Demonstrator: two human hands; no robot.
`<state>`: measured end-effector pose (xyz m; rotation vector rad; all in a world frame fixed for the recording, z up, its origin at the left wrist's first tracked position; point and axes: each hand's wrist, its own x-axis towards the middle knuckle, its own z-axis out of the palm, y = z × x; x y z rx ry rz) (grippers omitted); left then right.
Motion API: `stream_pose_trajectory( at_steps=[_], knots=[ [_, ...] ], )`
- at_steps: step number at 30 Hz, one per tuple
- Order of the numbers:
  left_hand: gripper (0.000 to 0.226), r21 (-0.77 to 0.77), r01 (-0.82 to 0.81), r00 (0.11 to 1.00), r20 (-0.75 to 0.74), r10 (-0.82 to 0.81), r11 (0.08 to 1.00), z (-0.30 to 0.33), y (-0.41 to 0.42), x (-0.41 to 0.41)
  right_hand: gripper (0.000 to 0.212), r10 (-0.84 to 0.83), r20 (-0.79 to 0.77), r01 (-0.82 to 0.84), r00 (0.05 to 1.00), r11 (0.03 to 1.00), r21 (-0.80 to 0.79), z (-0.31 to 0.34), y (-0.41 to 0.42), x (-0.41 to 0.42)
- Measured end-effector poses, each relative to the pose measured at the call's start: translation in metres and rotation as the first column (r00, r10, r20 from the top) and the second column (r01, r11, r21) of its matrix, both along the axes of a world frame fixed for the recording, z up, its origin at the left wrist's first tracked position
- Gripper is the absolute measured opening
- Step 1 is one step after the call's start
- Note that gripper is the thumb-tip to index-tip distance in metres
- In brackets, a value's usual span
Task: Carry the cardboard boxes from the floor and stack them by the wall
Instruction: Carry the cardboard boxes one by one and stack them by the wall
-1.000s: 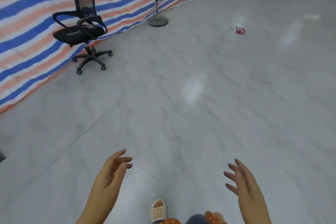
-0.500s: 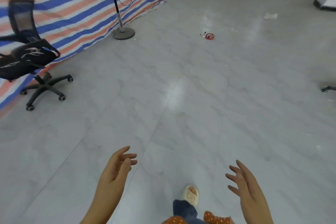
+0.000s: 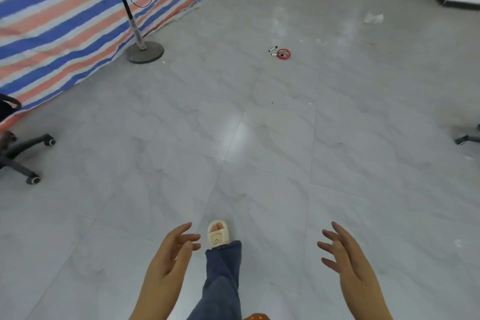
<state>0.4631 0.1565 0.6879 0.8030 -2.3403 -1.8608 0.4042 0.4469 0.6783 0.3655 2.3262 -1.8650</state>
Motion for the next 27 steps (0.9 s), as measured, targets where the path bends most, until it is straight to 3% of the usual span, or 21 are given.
stream_pose_trajectory(
  at_steps=[9, 13, 16, 20, 27],
  knots=[
    [0.030, -0.012, 0.071, 0.993, -0.089, -0.072, 0.997, 0.019, -0.078, -0.248, 0.031, -0.123, -0.049, 0.123, 0.991, 0.992, -0.009, 0.015, -0.068, -0.220],
    [0.027, -0.029, 0.162, 0.985, -0.058, -0.164, 0.986, 0.027, -0.097, -0.344, 0.036, -0.118, -0.014, 0.119, 0.993, 0.993, 0.018, 0.018, -0.087, -0.295],
    [0.026, -0.039, 0.202, 0.978, -0.041, -0.203, 0.979, 0.023, -0.092, -0.405, 0.033, -0.168, 0.017, 0.168, 0.986, 0.985, 0.036, 0.010, -0.085, -0.340],
    [0.024, -0.040, 0.225, 0.974, -0.004, -0.225, 0.974, 0.014, -0.075, -0.486, 0.046, -0.177, 0.064, 0.173, 0.982, 0.983, 0.065, -0.002, -0.070, -0.416],
    [0.029, -0.058, 0.104, 0.993, -0.044, -0.106, 0.993, 0.020, -0.023, -0.643, 0.047, -0.132, -0.014, 0.133, 0.991, 0.986, 0.102, 0.015, -0.012, -0.598]
  ],
)
